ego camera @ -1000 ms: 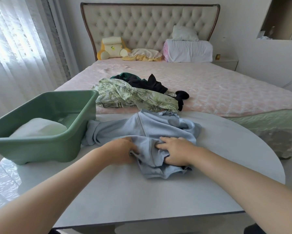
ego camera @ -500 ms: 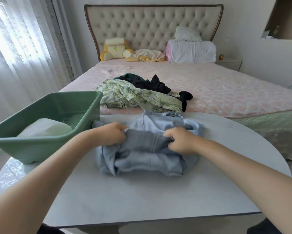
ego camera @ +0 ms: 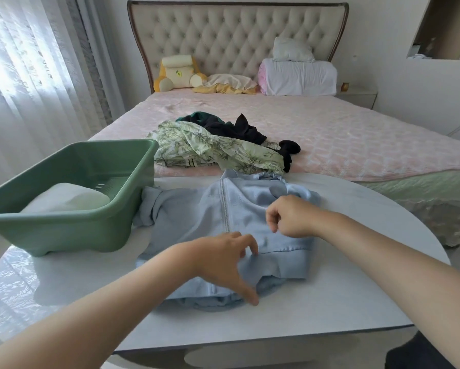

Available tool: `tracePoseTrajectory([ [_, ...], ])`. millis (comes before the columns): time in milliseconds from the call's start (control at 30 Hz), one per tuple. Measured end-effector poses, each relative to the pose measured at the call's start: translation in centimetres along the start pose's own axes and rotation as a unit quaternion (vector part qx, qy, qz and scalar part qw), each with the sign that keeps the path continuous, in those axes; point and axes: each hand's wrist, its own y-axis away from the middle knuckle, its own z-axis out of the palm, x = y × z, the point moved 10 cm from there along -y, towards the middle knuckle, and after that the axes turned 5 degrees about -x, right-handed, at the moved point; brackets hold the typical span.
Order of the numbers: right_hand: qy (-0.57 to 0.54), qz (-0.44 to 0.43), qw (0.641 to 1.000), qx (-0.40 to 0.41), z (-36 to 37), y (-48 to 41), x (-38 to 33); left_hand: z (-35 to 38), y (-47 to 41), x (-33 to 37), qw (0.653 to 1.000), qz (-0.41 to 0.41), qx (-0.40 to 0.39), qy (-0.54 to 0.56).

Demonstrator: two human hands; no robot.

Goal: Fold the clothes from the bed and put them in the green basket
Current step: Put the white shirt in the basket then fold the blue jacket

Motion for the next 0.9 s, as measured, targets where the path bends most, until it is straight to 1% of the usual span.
tracePoseTrajectory([
  [33, 0.03, 0.021, 0.999, 0.004, -0.6, 0.2, 0.6, 0.4, -0.3, 0.3, 0.999, 0.008, 0.0, -0.038],
  [100, 0.052, 0.053, 0.997, -0.032, -0.6, 0.5, 1.8, 0.5, -0.9, 0.3, 0.997, 0.017, 0.021, -0.069],
  [167, 0.062, 0.077, 0.992, -0.074, 0.0, 0.9, 3.0, -0.8, -1.2, -0.2, 0.997, 0.007, 0.074, -0.036],
  [200, 0.052, 0.082, 0.992, -0.08, 0.3, 0.9, 3.5, -1.7, -1.3, -0.8, 0.994, -0.007, 0.106, -0.015],
  [267, 0.005, 0.068, 0.995, -0.067, 0.7, 1.1, 3.8, -3.4, -1.5, -3.0, 0.987, -0.049, 0.149, 0.018],
  [333, -0.009, 0.024, 0.998, -0.049, 0.7, 1.0, 3.4, -4.2, -1.6, -6.2, 0.981, -0.113, 0.151, 0.043],
  [400, -0.016, -0.013, 0.998, -0.066, 1.4, 0.9, 3.1, -4.2, -1.7, -9.1, 0.977, -0.172, 0.122, 0.031],
  [467, -0.002, -0.021, 0.997, -0.071, 1.9, 0.6, 3.3, -3.8, -2.0, -11.1, 0.974, -0.205, 0.1, 0.005],
  [500, 0.008, -0.02, 0.998, -0.06, 1.9, 0.5, 3.4, -3.7, -2.2, -11.5, 0.973, -0.211, 0.098, -0.005],
  [567, 0.026, -0.022, 0.999, -0.016, 1.8, 0.1, 3.3, -3.9, -2.5, -11.4, 0.971, -0.206, 0.118, -0.013],
  [633, 0.051, -0.043, 0.997, 0.05, 1.2, -0.4, 2.7, -4.0, -2.9, -10.7, 0.973, -0.174, 0.149, 0.006],
  [733, 0.106, -0.096, 0.979, 0.144, 0.1, -0.9, 1.4, -4.2, -2.9, -7.8, 0.981, -0.063, 0.182, 0.033],
  [767, 0.102, -0.106, 0.975, 0.165, -0.2, -1.0, 0.9, -4.4, -2.9, -6.9, 0.982, -0.027, 0.187, 0.024],
  [800, 0.092, -0.111, 0.974, 0.177, -0.3, -1.0, 0.6, -4.4, -2.9, -6.4, 0.982, -0.011, 0.186, 0.021],
  [833, 0.086, -0.115, 0.973, 0.181, -0.3, -0.9, 0.3, -4.4, -2.9, -6.3, 0.983, -0.014, 0.182, 0.027],
  [900, 0.09, -0.105, 0.977, 0.165, 0.5, -1.1, 0.0, -4.2, -3.1, -6.4, 0.982, -0.047, 0.175, 0.051],
])
